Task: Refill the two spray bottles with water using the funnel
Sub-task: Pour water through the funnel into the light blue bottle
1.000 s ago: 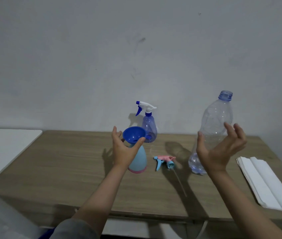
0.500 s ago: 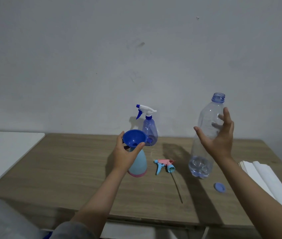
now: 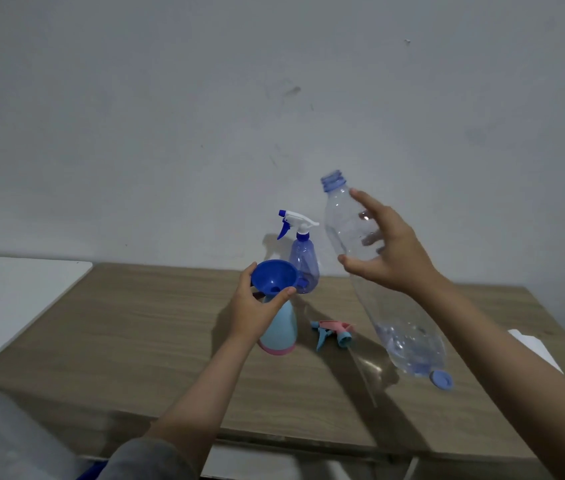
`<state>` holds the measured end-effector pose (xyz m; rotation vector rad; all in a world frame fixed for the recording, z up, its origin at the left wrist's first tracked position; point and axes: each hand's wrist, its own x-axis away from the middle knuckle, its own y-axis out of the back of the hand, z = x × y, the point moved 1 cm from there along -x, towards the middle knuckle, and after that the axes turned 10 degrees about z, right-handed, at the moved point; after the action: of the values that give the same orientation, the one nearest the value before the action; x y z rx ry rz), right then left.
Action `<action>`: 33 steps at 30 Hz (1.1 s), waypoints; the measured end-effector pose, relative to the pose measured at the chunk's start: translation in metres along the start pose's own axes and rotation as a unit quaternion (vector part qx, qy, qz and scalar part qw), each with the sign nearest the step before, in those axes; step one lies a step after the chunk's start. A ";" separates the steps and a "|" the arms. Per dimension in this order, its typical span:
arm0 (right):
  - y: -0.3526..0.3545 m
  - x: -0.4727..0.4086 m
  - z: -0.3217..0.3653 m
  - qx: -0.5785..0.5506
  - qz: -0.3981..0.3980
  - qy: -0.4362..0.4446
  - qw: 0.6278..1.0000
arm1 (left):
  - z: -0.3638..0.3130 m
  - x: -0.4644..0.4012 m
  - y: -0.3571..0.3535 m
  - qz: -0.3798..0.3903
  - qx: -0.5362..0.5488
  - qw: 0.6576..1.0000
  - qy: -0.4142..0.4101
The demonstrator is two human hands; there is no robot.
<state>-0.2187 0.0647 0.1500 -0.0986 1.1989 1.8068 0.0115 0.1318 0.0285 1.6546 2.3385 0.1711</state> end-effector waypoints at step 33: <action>-0.035 -0.018 0.018 0.333 0.382 -0.094 0.857 | 0.001 0.001 0.005 0.027 0.027 0.999 0.002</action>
<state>-0.1761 0.0697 0.1448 1.0652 1.7961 1.8399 0.0158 0.1345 0.0291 1.7454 2.3224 0.1223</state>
